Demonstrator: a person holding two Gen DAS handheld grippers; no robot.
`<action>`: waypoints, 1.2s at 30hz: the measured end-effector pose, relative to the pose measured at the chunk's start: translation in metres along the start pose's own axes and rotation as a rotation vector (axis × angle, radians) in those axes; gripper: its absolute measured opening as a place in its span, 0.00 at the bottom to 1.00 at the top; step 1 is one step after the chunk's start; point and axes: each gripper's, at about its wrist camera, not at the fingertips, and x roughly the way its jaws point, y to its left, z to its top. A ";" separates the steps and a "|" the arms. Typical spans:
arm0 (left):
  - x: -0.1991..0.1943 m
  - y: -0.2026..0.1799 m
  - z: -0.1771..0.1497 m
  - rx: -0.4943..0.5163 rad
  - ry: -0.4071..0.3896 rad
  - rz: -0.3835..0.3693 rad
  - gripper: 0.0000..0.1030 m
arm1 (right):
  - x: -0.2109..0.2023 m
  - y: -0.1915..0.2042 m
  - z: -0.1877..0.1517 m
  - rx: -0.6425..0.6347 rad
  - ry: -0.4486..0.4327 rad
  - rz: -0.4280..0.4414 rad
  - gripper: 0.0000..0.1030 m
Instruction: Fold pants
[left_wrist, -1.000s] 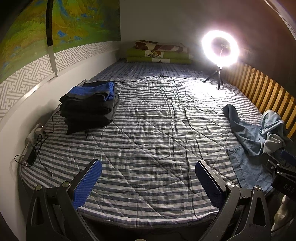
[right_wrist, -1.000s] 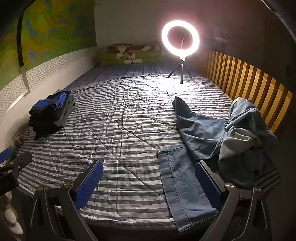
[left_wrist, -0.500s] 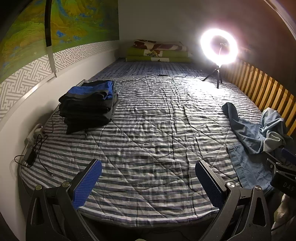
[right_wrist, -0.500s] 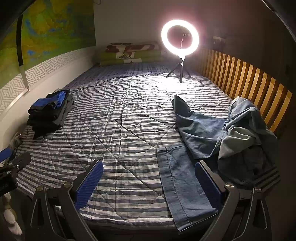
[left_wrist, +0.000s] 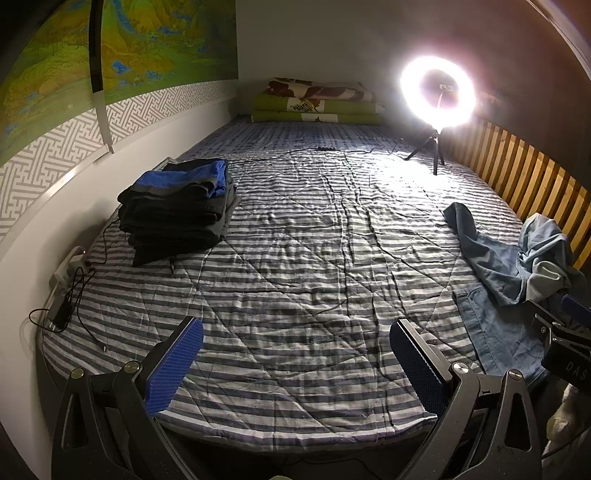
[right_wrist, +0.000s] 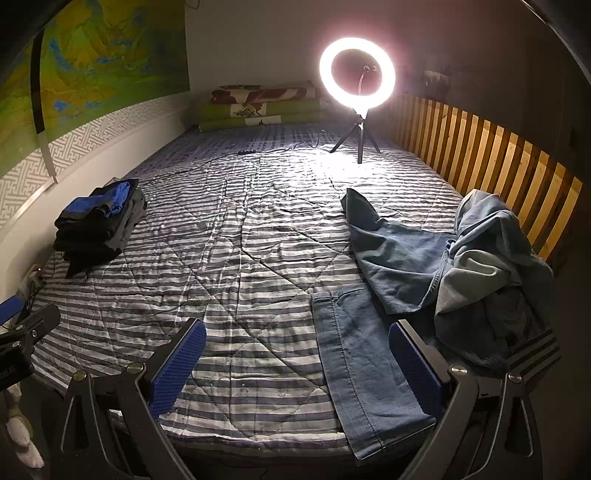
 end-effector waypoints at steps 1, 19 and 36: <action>0.000 0.000 0.000 0.001 0.000 0.000 0.99 | 0.000 0.000 0.000 0.000 -0.001 0.000 0.95; 0.013 -0.003 0.004 0.016 0.017 0.006 0.99 | 0.013 -0.014 0.001 0.023 0.009 -0.022 0.95; 0.051 -0.027 0.016 0.055 0.059 0.016 0.99 | 0.064 -0.100 0.018 0.146 0.022 -0.144 0.95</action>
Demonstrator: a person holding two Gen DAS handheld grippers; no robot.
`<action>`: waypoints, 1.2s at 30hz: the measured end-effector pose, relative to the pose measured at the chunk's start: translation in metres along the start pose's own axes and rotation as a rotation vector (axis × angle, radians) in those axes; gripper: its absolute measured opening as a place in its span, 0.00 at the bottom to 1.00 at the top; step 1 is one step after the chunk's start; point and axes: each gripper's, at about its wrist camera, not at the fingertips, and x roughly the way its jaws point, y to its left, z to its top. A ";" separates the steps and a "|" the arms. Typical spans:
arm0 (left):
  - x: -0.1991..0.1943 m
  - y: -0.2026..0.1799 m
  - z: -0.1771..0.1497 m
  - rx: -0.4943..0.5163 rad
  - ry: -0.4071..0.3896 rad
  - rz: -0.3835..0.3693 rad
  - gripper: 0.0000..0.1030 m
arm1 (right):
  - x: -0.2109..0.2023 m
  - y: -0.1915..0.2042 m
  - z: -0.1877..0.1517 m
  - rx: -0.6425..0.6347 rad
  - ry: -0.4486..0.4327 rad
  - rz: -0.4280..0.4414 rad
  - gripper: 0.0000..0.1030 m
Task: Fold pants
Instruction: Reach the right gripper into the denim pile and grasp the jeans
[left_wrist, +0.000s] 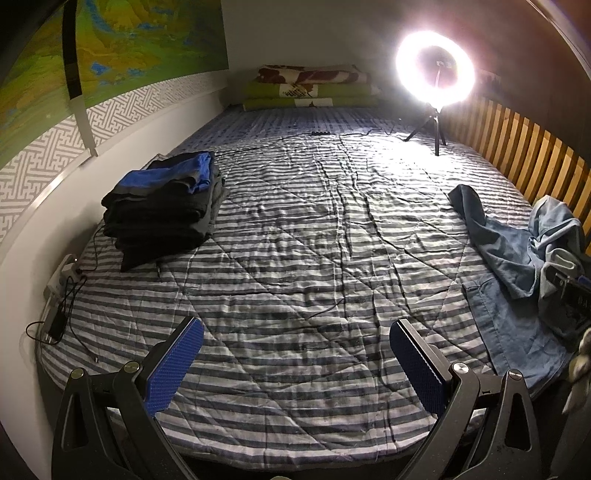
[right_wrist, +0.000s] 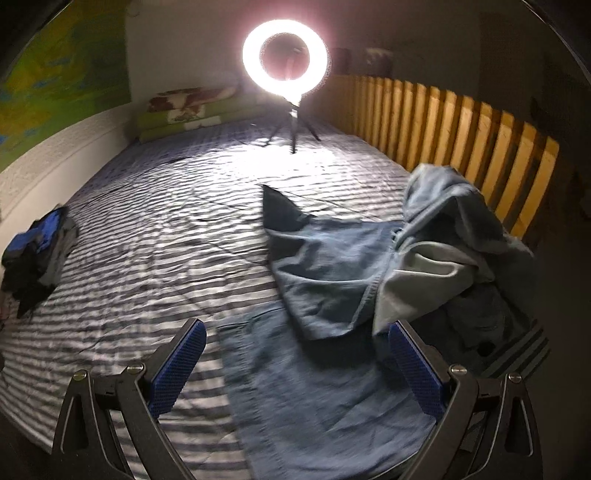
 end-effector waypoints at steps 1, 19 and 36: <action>0.003 -0.001 0.001 0.002 0.003 0.001 0.99 | 0.007 -0.011 0.003 0.024 0.008 -0.006 0.95; 0.045 -0.008 0.011 -0.026 0.077 -0.008 0.99 | 0.080 -0.177 0.086 0.288 0.043 -0.234 0.95; 0.039 0.034 0.017 -0.071 0.035 0.025 0.99 | 0.143 -0.187 0.114 0.230 0.178 -0.220 0.22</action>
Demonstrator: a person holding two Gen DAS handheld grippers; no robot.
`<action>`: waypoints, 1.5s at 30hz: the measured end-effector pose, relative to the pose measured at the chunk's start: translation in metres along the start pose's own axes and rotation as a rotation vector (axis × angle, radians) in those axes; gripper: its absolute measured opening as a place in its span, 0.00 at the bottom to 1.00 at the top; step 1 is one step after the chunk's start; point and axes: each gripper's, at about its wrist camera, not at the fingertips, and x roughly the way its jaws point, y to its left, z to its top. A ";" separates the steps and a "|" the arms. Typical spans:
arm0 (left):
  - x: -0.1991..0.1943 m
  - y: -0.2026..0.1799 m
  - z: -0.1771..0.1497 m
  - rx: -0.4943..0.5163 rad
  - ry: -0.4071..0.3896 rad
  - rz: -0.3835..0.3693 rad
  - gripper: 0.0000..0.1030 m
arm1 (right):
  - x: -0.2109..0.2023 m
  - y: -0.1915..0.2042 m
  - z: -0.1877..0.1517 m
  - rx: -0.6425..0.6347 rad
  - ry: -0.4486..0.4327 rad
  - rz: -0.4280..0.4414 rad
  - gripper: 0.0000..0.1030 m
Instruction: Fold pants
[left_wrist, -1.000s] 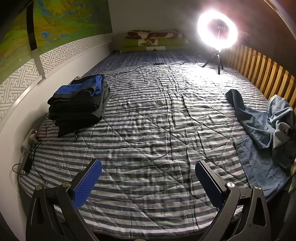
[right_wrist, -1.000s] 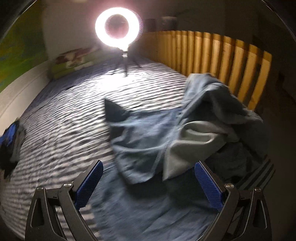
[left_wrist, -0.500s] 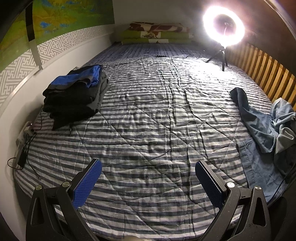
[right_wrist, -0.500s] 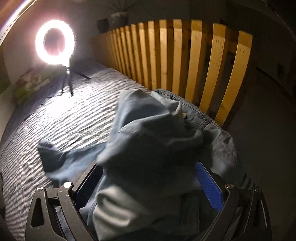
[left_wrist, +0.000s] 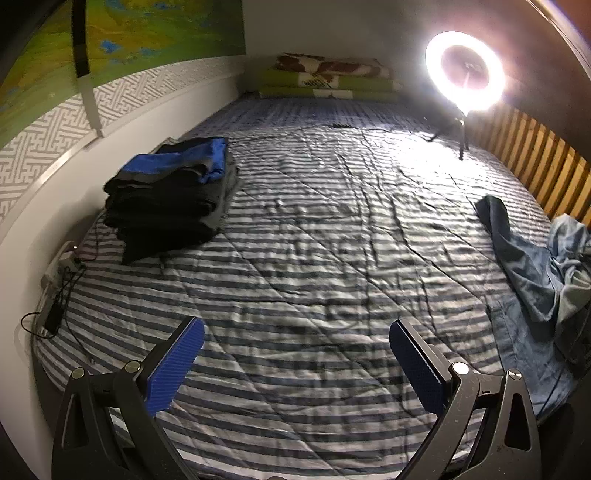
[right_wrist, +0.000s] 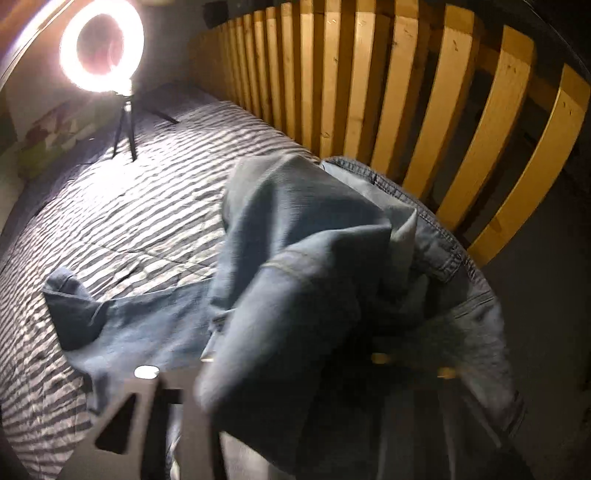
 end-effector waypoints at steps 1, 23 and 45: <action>-0.001 0.006 0.001 -0.007 -0.006 0.004 0.99 | -0.005 -0.001 0.001 -0.006 -0.010 -0.002 0.19; -0.031 0.113 -0.009 -0.158 -0.084 0.079 0.99 | -0.204 0.264 -0.138 -0.503 -0.217 0.487 0.05; 0.002 0.067 -0.006 -0.126 0.032 -0.083 0.99 | -0.201 0.166 -0.167 -0.489 -0.178 0.582 0.63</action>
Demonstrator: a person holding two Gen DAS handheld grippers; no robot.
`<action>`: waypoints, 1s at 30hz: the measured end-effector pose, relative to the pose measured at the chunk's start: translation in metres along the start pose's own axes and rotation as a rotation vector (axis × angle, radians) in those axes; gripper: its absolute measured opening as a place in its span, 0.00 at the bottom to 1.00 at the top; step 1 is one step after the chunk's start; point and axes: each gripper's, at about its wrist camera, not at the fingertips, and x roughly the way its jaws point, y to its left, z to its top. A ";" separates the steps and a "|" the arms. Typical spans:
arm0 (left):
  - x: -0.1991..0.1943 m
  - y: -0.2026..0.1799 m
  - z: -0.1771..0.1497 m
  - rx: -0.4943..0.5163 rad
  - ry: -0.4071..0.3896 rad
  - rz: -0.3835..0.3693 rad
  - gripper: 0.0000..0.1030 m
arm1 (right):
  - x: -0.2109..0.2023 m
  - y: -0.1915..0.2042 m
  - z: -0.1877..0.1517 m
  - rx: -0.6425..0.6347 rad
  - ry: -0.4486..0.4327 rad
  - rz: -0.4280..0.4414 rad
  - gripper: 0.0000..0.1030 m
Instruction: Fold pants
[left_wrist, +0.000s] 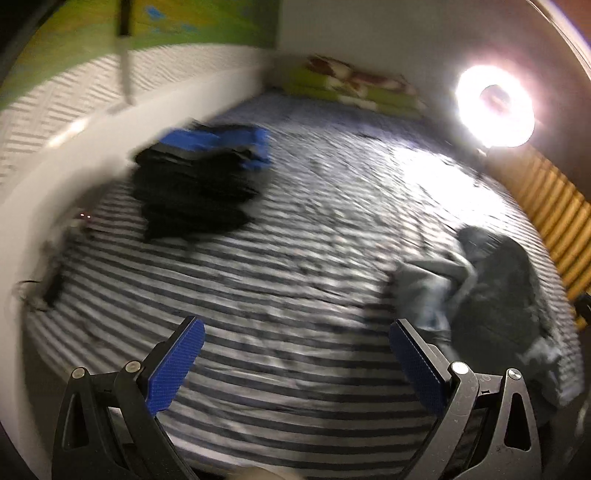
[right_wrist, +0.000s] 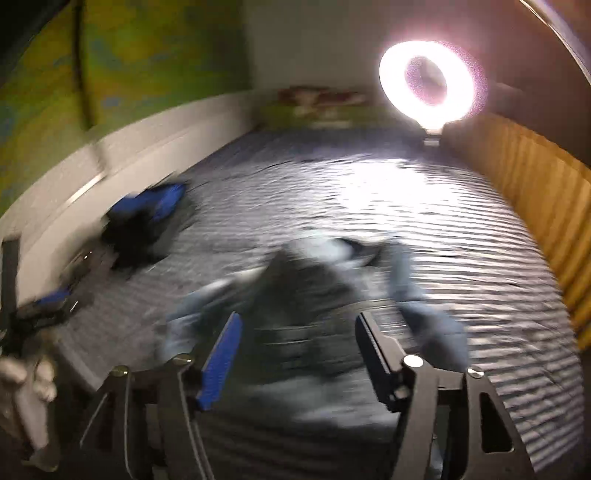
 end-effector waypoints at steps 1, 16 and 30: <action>0.007 -0.012 0.000 0.015 0.024 -0.043 0.99 | 0.006 -0.012 0.002 0.027 0.013 -0.008 0.64; 0.039 -0.128 -0.014 0.228 0.107 -0.210 0.99 | 0.089 -0.076 -0.026 0.331 0.298 0.198 0.43; 0.013 -0.050 -0.016 0.095 0.072 -0.167 0.99 | 0.043 0.051 -0.027 0.163 0.257 0.526 0.12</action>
